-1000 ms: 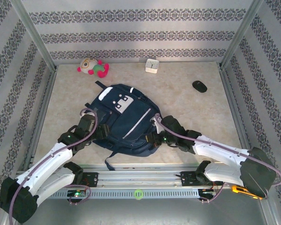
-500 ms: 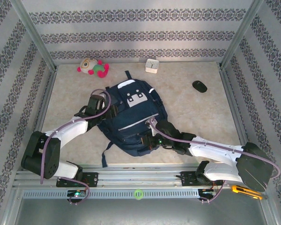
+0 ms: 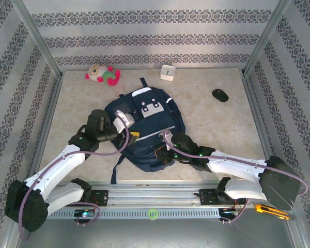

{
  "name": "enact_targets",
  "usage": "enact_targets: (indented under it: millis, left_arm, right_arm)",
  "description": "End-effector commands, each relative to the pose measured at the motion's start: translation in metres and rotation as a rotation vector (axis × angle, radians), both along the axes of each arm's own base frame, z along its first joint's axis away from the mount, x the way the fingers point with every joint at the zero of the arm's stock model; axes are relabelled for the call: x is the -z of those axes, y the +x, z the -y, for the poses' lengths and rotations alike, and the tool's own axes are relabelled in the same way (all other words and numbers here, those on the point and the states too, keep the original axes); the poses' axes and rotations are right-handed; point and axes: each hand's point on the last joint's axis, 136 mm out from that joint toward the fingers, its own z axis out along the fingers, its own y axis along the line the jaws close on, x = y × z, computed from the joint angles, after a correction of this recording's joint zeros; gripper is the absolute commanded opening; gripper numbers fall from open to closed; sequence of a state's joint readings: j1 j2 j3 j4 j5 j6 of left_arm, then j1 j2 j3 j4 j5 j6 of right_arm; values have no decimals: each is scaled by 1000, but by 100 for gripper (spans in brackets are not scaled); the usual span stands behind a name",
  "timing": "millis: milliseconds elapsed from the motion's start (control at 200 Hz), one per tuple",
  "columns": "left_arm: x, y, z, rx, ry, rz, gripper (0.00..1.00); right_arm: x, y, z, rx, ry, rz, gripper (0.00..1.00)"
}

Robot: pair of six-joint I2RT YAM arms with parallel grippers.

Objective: Pack the student bag

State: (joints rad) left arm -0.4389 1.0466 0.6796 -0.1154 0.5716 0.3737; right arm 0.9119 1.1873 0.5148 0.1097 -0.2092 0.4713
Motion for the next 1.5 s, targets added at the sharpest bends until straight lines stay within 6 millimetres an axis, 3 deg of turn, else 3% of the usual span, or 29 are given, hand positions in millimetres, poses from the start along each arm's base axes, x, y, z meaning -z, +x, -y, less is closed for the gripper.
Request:
enact_targets:
  millis: [0,120,270,370,520,645,1039,1189,1304,1494]
  left_arm:
    - [31,-36,23,255,134,26,71]
    - [39,-40,37,298,169,14,74]
    - [49,-31,39,257,187,25,72]
    - [51,-18,34,167,196,38,49]
    - [38,-20,37,115,79,33,14]
    - [33,-28,41,113,-6,-14,4]
    - [27,-30,51,145,-75,-38,1]
    - [27,-32,52,157,-77,-43,1]
    - [27,-30,49,134,-64,-39,0]
    - [43,-20,28,30,60,-40,0]
  right_arm:
    - [-19,8,-2,8,43,73,0]
    - [-29,10,1,15,54,105,0]
    - [-35,11,1,13,57,121,0]
    - [-36,13,1,11,50,126,0]
    - [-34,16,0,-1,36,130,0]
    - [-33,17,-4,-23,33,122,0]
    - [-29,18,-16,-74,22,88,23]
    - [-26,22,-16,-63,8,81,19]
    - [-27,25,-13,-58,-6,83,0]
    - [-16,36,20,62,-89,57,0]
